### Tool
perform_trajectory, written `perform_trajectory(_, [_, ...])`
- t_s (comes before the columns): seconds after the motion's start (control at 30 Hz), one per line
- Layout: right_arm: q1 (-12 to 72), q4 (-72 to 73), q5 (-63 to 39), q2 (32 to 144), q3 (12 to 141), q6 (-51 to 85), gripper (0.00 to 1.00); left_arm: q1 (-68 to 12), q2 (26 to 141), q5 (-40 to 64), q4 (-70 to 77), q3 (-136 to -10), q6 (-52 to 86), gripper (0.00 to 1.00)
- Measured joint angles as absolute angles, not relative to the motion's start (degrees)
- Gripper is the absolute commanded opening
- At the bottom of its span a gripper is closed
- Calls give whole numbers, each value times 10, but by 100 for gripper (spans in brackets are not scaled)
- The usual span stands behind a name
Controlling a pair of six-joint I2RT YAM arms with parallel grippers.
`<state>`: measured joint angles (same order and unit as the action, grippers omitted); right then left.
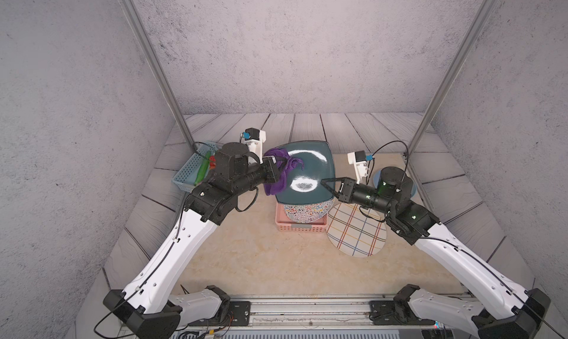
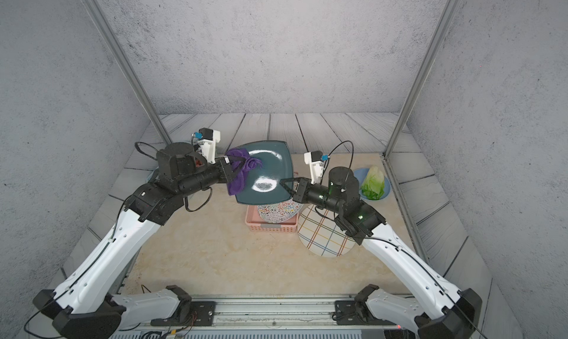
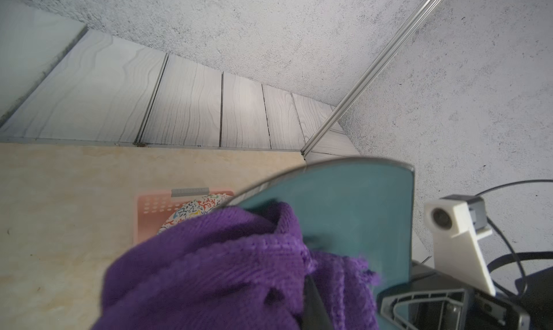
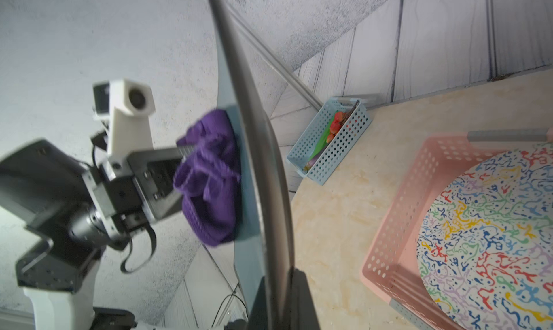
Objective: Wipe the wet plate dry
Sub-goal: Wipe the plate with towel.
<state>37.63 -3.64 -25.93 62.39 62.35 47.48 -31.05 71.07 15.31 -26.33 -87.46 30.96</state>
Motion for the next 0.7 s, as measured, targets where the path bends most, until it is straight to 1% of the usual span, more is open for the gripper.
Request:
perform_trajectory(0.07, [397,-29,-266,624,609,478,0,-320,733,201,-266,-906,268,0])
perform_trajectory(0.13, [406,-17,-270,624,600,485,0,-354,745,234,-263,-908,237,0])
perform_trajectory(0.23, [404,-15,-268,626,606,498,0,-402,752,276,-254,-868,211,0])
perform_trajectory(0.33, [384,-43,-253,637,627,510,0,-416,745,281,-230,-824,199,0])
perform_trajectory(0.43, [361,-55,-245,642,635,527,0,-392,719,280,-220,-778,206,0])
perform_trajectory(0.53, [345,-45,-234,638,634,539,0,-327,685,292,-226,-743,241,0])
perform_trajectory(0.63, [346,-16,-234,635,622,553,0,-274,676,289,-225,-755,268,0])
perform_trajectory(0.7, [358,8,-238,635,610,562,0,-277,687,289,-225,-778,273,0])
